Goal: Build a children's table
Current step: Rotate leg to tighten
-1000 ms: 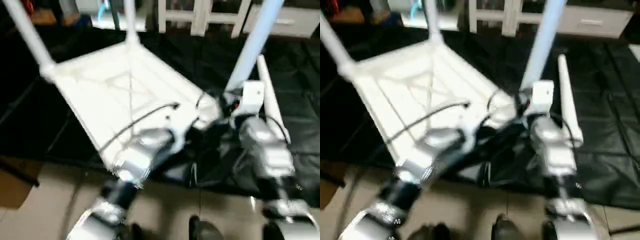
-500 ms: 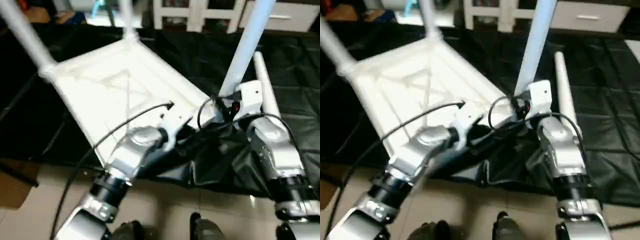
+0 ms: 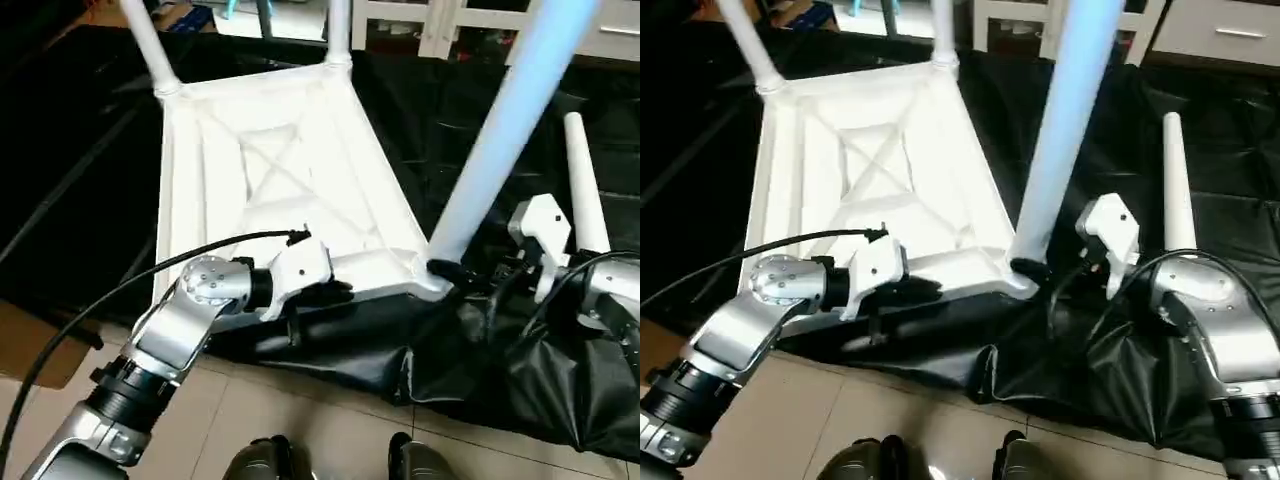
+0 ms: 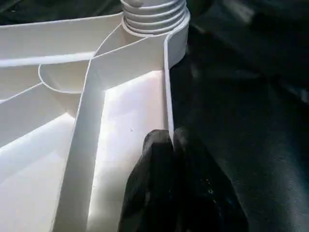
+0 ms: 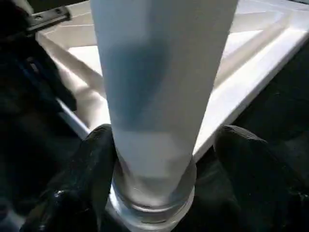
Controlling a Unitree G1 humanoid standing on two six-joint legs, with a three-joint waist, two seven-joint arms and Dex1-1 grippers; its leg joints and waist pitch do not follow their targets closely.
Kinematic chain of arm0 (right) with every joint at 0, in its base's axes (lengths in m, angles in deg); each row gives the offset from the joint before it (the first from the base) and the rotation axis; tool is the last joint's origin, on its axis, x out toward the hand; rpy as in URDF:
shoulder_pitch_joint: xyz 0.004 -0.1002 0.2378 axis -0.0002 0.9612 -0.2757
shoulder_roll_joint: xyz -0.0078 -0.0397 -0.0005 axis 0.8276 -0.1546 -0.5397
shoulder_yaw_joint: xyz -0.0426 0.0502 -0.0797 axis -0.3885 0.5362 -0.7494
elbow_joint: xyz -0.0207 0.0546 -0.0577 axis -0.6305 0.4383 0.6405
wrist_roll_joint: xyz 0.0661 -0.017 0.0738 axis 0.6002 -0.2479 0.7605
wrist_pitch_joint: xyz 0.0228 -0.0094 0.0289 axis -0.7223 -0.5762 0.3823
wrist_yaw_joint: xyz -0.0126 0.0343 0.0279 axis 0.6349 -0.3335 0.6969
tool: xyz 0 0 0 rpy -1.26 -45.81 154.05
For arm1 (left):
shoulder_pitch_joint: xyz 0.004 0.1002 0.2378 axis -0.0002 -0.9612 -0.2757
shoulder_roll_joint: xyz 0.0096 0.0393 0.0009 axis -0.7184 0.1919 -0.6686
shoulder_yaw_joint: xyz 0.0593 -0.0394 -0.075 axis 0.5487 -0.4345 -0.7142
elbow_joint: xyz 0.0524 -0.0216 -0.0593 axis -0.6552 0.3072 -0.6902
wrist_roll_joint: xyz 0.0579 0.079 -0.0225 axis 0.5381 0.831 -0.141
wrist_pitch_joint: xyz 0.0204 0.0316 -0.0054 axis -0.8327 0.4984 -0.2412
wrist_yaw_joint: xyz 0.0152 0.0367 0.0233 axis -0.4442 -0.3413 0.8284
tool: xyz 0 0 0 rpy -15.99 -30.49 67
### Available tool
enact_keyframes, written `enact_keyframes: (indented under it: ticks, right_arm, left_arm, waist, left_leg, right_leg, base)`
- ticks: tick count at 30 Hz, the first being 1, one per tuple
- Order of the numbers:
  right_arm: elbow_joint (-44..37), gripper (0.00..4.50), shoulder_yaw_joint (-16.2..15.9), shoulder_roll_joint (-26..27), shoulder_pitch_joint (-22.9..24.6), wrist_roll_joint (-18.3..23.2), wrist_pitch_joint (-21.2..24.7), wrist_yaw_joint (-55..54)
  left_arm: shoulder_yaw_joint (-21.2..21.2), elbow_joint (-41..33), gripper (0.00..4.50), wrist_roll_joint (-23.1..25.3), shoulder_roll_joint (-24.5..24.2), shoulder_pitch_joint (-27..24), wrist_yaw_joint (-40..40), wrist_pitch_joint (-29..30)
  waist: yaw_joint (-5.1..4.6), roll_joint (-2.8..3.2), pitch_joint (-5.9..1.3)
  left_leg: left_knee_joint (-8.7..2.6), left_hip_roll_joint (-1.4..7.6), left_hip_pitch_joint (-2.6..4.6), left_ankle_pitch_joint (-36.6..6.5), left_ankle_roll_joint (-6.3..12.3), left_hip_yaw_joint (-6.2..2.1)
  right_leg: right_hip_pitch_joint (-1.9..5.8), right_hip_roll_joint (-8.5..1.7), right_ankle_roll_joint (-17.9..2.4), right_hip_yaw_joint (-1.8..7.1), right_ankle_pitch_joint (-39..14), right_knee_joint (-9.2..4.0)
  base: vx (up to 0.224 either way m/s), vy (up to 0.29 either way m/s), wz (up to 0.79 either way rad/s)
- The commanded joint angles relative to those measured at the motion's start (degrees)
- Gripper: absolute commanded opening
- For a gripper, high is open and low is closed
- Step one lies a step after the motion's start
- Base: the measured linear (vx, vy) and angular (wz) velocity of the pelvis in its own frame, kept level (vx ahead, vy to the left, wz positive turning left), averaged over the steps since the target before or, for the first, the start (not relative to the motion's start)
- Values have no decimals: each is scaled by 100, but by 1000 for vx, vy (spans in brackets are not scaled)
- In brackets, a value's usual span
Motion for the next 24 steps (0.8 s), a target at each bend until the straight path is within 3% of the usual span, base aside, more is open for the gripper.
enact_keyframes:
  ticks: [1, 5, 12, 17, 20, 23, 24]
  right_arm:
    - [1, 328, -19, -25, 62, 157, 79, 159]
    - [88, 283, -76, 90, 74, 275, 193, 370]
    - [67, 223, -23, 56, 140, 423, 329, 590]
    - [49, 207, 29, 56, 192, 426, 395, 580]
    - [281, 206, -39, 236, 120, -80, 322, -70]
    - [580, 201, -66, 626, -45, -468, 511, -1065]
    - [662, 200, -25, 798, -104, -513, 646, -1415]
  left_arm:
    - [167, -177, 0, -130, -31, -81, -286, -105]
    - [171, -285, 0, -257, 6, -111, -396, -82]
    - [166, -255, 0, -245, 22, -111, -425, -123]
    - [167, -225, 0, -242, 40, -118, -412, -87]
    - [151, -264, 0, -235, 136, -122, -256, 177]
    - [153, -256, 0, -97, 391, -68, 195, 566]
    - [137, -247, 0, -61, 513, -42, 380, 705]
  waist:
    - [-19, -124, -490]
    - [-29, -135, -485]
    - [-23, -135, -503]
    - [-13, -143, -504]
    - [-29, -133, -483]
    - [-76, -135, -448]
    - [-123, -145, -432]
  left_leg:
    - [-385, 287, 187, -1012, 874, -112]
    - [-407, 286, 203, -1217, 695, -112]
    - [-394, 283, 193, -955, 799, -81]
    - [-388, 278, 191, -944, 821, -73]
    - [-404, 282, 182, -999, 746, -77]
    - [-434, 268, 183, -1349, 564, -89]
    - [-451, 253, 150, -1448, 450, -105]
  right_leg:
    - [323, -135, -1439, 157, -1264, -244]
    - [302, -131, -1334, 177, -1526, -267]
    - [295, -121, -1345, 208, -1292, -239]
    - [296, -122, -1321, 209, -1316, -246]
    - [281, -122, -1293, 207, -1454, -260]
    - [272, -127, -1143, 203, -1997, -321]
    - [280, -122, -1067, 191, -2221, -329]
  base:
    - [0, 0, 0]
    - [0, 0, 0]
    - [0, 0, 0]
    - [0, 0, 0]
    - [0, 0, 0]
    - [0, 0, 0]
    - [0, 0, 0]
